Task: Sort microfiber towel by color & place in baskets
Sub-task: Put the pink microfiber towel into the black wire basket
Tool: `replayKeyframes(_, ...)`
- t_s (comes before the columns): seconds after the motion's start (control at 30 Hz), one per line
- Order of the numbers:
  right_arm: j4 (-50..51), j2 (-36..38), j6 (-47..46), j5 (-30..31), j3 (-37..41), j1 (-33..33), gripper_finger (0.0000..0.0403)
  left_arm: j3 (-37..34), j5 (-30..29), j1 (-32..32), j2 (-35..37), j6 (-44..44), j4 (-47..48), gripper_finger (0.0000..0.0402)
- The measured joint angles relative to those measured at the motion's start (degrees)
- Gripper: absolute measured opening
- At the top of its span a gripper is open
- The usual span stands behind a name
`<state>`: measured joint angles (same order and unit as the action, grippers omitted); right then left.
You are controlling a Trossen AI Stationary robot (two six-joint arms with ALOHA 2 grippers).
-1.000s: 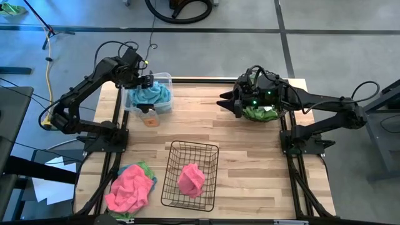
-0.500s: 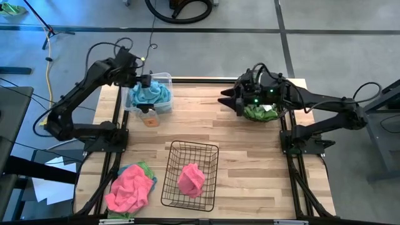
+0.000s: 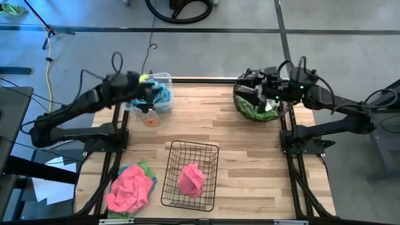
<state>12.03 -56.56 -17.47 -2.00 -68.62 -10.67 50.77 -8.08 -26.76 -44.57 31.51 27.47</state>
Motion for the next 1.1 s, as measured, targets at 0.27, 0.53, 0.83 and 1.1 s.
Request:
replayKeyframes(0.27,4.0,1.7,-1.6,0.3,0.0,3.3,0.0262,-16.9,-0.8,18.3,9.5,0.1,-26.8,0.0315)
replayKeyframes(0.53,4.1,1.7,-6.4,0.7,0.0,5.1,0.0256,-22.3,-4.1,23.5,20.7,-5.3,-29.5,0.0315)
replayKeyframes(0.83,5.4,1.9,-12.4,1.6,0.0,5.1,0.0224,-41.4,-2.8,23.8,33.9,-0.7,-48.0,0.0314)
replayKeyframes(1.1,7.4,2.1,-12.6,1.5,0.0,5.1,0.0208,-50.0,-3.2,23.7,40.2,1.1,-53.2,0.0258)
